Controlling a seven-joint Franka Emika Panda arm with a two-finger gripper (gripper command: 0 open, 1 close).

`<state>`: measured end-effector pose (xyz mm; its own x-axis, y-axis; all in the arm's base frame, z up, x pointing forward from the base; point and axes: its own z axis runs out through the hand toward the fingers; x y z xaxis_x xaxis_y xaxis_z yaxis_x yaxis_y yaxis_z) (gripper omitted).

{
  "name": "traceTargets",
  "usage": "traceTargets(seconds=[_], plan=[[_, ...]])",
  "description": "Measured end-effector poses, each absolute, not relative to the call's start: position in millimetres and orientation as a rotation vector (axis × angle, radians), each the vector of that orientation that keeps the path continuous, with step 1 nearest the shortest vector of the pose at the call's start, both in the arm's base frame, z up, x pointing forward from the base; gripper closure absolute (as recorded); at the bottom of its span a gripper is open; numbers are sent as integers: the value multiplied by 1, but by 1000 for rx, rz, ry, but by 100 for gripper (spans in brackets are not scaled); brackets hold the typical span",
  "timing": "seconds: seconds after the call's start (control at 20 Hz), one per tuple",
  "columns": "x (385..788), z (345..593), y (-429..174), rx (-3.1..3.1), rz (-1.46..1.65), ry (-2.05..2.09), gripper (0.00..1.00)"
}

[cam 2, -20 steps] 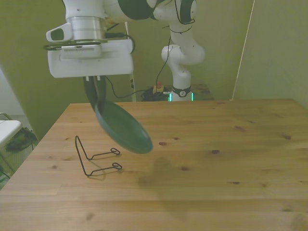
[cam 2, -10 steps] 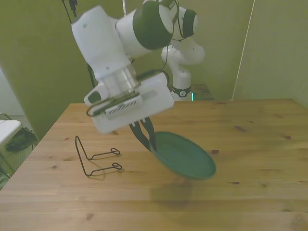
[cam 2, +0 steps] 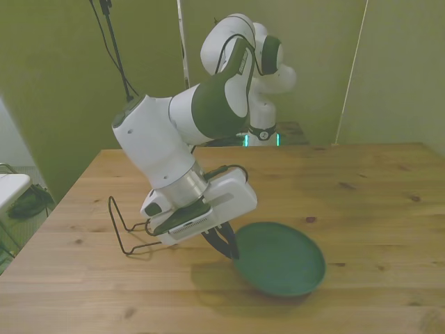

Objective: Unload the plate

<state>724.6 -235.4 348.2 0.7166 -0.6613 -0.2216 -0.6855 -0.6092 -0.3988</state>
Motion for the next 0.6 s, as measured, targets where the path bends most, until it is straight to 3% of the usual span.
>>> traceTargets(seconds=[0.6], plan=[[725,352,-238,-2478,56,1024,0]])
